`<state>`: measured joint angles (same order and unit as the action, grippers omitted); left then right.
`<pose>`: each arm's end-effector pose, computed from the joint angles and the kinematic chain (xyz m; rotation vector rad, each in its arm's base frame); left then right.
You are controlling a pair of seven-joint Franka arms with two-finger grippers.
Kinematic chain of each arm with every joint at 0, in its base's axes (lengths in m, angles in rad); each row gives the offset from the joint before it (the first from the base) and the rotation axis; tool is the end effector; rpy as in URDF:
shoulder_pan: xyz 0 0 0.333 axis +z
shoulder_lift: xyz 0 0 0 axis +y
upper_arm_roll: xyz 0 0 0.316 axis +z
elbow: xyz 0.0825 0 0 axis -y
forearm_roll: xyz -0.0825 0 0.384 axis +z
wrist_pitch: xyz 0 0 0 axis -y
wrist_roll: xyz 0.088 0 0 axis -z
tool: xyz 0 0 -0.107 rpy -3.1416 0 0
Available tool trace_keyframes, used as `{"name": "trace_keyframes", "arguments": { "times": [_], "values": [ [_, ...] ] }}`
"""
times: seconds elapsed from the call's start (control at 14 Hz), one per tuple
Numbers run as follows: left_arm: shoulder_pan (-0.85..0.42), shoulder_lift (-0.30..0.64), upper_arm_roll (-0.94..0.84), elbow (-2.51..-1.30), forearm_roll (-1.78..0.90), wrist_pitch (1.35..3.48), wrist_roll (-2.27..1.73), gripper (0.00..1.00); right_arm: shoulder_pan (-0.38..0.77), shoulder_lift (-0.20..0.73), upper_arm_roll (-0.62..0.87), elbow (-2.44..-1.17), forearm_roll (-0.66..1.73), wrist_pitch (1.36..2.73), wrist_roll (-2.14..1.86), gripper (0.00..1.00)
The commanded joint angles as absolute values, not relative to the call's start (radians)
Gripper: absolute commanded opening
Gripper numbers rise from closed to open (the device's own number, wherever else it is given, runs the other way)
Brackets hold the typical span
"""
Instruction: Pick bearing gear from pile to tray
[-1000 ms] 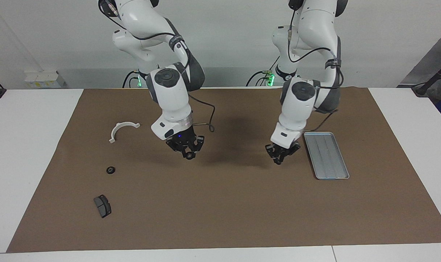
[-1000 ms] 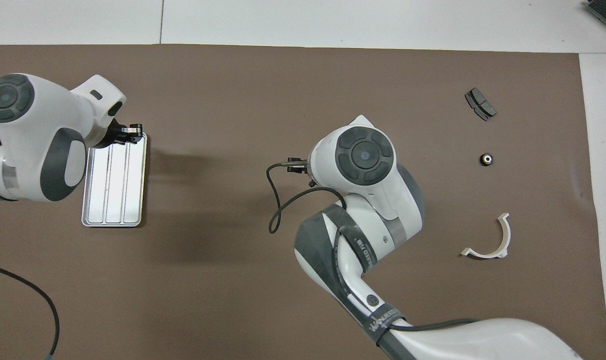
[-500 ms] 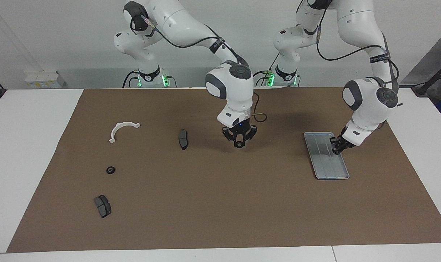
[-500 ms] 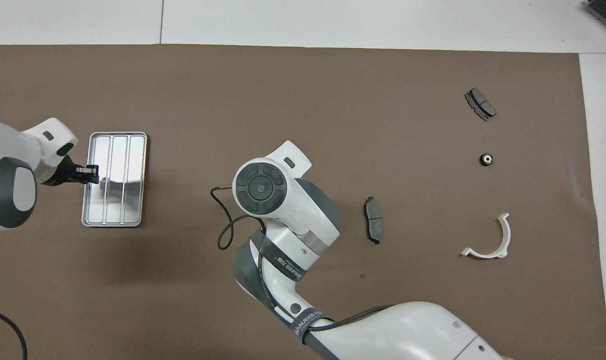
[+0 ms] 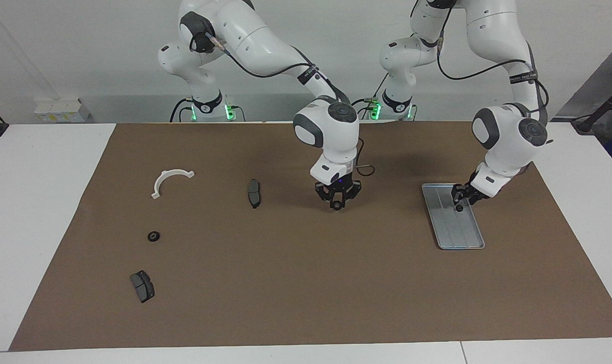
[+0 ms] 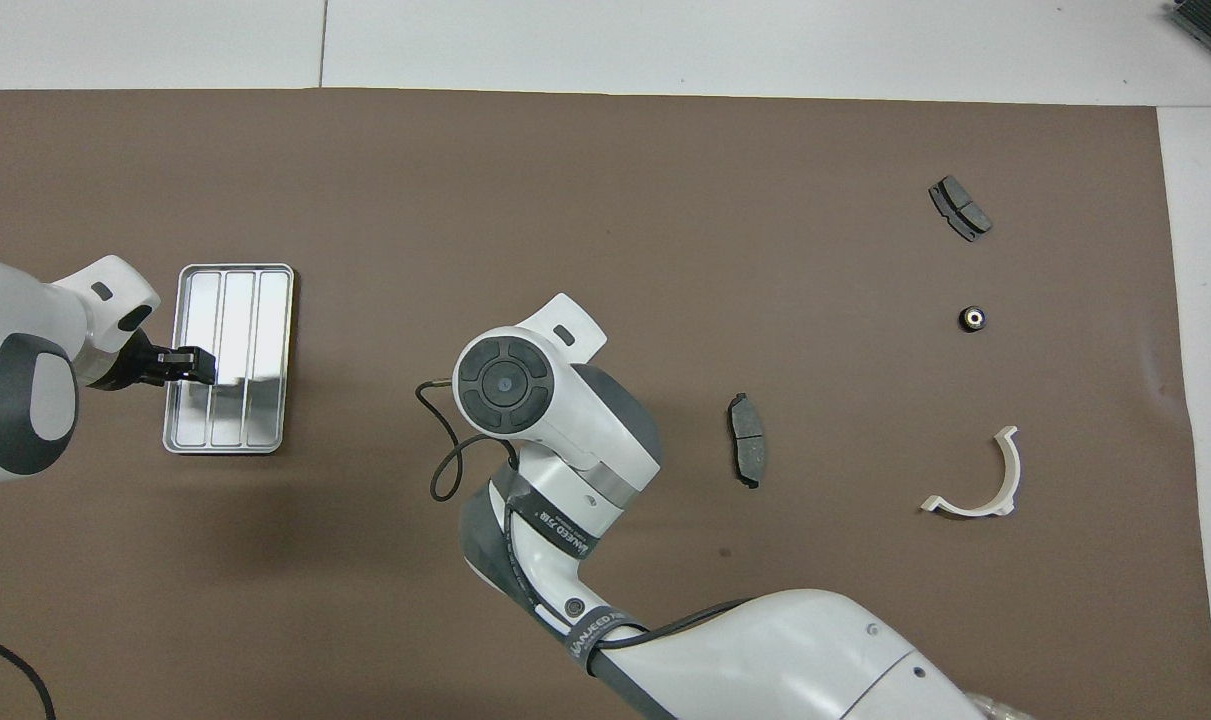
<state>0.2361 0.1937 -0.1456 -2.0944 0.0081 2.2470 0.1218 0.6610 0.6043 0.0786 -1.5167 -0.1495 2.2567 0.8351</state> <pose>0.5665 0.0530 0.3276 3.1148 -0.0535 -0.0568 0.5408 0.4750 0.3227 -3.0898 0.0397 -0.2370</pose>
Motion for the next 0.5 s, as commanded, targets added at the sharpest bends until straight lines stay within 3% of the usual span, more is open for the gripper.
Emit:
{"name": "trace_keyframes", "arguments": {
  "times": [0.0, 0.21, 0.43],
  "values": [
    [0.219, 0.176, -0.15, -2.09, -0.046, 2.267, 0.126, 0.76, 0.638, 0.586, 0.081, -1.525, -0.181, 2.27, 0.851, 0.94],
    [0.105, 0.184, -0.15, -2.039, -0.103, 2.295, 0.004, 0.73, 0.603, 0.539, 0.081, -1.569, -0.179, 2.272, 0.85, 0.99],
    [-0.058, 0.196, -0.146, -2.029, -0.101, 2.38, -0.249, 0.66, 0.519, 0.416, 0.083, -1.737, -0.175, 2.339, 0.77, 0.99]
  ]
}}
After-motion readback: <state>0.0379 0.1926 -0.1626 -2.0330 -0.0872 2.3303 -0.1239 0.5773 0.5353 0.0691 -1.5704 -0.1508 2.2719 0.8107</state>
